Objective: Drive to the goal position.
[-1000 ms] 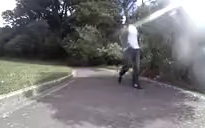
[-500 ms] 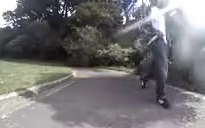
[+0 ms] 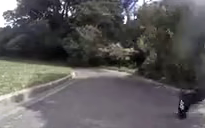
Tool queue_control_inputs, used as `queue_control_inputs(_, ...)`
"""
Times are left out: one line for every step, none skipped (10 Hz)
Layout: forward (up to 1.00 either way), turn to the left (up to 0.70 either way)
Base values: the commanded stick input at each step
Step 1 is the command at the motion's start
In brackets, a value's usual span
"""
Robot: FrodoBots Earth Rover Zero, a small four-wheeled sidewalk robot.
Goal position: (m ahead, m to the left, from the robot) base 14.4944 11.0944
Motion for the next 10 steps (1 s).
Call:
queue_control_inputs(1.00, 0.00)
queue_control_inputs(1.00, 0.00)
queue_control_inputs(1.00, 0.00)
queue_control_inputs(1.00, 0.00)
queue_control_inputs(1.00, 0.00)
queue_control_inputs(1.00, 0.00)
queue_control_inputs(1.00, 0.00)
queue_control_inputs(1.00, 0.00)
queue_control_inputs(1.00, 0.00)
queue_control_inputs(1.00, 0.00)
